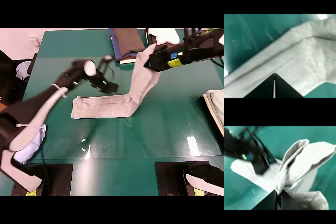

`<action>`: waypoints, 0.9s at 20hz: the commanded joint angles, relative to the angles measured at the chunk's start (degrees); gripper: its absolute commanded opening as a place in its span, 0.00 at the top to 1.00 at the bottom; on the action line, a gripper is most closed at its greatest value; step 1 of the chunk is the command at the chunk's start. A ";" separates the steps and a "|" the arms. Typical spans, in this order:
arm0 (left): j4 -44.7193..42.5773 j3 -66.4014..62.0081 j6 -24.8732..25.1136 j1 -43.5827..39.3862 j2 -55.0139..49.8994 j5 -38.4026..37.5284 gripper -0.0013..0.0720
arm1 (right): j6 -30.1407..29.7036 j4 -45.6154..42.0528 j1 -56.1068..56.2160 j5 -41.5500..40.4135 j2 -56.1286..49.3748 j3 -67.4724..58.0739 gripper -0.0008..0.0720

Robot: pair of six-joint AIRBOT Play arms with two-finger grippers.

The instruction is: Fold the shirts.

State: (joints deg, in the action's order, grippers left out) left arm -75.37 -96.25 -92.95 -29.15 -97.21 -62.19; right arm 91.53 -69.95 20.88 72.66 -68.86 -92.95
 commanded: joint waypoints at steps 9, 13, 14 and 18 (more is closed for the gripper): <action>-16.09 -0.02 0.48 20.81 27.89 -5.86 0.95 | 2.45 -0.02 26.95 -29.94 -23.26 -0.92 0.96; -16.87 -0.02 0.57 20.79 29.44 -7.72 0.95 | -0.57 -0.63 32.26 -28.39 -35.34 -13.84 0.43; -16.87 -0.02 1.46 20.81 29.44 -8.79 0.95 | -0.48 -1.07 31.85 -24.92 -35.80 -15.91 0.43; -16.83 -0.02 3.08 20.79 29.44 -11.69 0.95 | 1.99 -5.25 24.76 -14.23 -31.28 -12.96 0.43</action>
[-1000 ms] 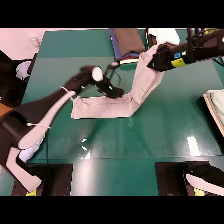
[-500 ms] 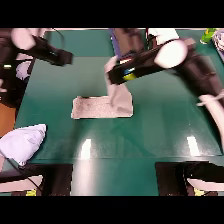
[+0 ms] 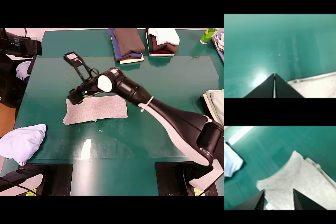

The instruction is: Fold the shirts.

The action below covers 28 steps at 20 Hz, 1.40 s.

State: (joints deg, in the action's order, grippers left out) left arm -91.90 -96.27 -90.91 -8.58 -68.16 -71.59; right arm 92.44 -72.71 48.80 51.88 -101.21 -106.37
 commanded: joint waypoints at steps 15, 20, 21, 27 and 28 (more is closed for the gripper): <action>8.00 2.29 1.46 0.22 -0.15 0.37 0.95 | 12.09 0.76 -25.77 11.13 11.87 33.44 0.16; 8.37 2.69 2.95 0.22 -0.15 -1.29 0.95 | 14.34 1.22 -20.55 11.65 3.48 24.90 0.16; 8.35 2.69 3.19 0.22 -0.15 -1.99 0.95 | 14.91 1.16 -19.78 12.07 2.05 23.50 0.16; 8.70 2.69 4.00 0.22 -0.15 -4.04 0.95 | 15.76 1.16 -19.06 15.52 -2.73 19.80 0.39; 9.33 2.69 3.98 0.22 -0.15 -4.02 0.95 | 15.72 1.07 -19.06 14.51 -2.51 19.80 0.59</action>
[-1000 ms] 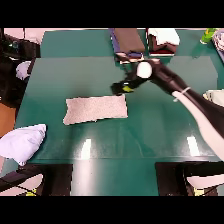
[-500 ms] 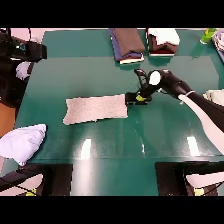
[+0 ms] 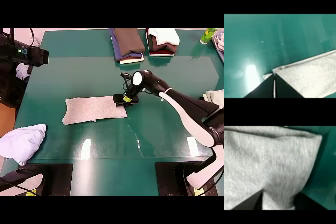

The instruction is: Fold the shirts.

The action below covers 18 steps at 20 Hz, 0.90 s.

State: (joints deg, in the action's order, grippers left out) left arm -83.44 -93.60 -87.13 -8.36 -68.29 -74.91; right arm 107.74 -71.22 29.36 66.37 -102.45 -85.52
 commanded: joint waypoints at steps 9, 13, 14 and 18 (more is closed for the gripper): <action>3.08 0.02 0.61 -9.25 -0.02 2.45 0.95 | -1.68 -11.69 -8.28 -0.02 11.23 -1.05 0.96; 3.10 0.02 0.55 -13.40 -0.02 3.41 0.95 | -5.07 -17.55 -18.38 3.43 18.69 -1.05 0.96; 3.17 0.02 0.52 -13.94 -0.02 3.48 0.95 | -6.43 -17.40 -21.64 4.00 20.20 -1.05 0.96; 4.63 0.02 0.22 -14.21 -0.02 3.45 0.95 | -10.05 -17.38 -35.36 4.20 23.78 -1.05 0.96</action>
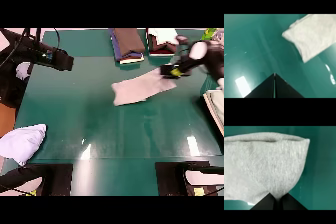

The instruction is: Fold the shirts.

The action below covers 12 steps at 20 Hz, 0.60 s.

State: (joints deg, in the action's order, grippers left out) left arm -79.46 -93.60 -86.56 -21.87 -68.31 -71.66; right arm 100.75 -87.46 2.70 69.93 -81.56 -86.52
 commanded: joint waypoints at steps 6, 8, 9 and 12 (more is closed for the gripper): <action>0.90 0.02 -2.12 -0.70 0.00 0.11 0.95 | -4.87 -0.57 -29.29 -2.71 3.48 -2.43 0.96; 1.42 0.02 -2.12 -0.70 0.00 0.15 0.95 | -4.87 -0.57 -34.10 -5.53 3.43 -4.13 0.96; 1.75 0.02 -2.14 -0.70 0.00 0.15 0.95 | -4.85 -0.57 -35.80 -6.60 3.43 -4.90 0.96; 3.02 0.02 -3.10 -0.70 0.00 0.17 0.95 | -4.85 -0.57 -38.88 -9.79 3.43 -6.40 0.96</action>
State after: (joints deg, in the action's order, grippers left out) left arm -77.52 -93.60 -88.68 -22.55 -68.31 -71.53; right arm 96.03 -88.18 -32.05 63.77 -78.19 -91.39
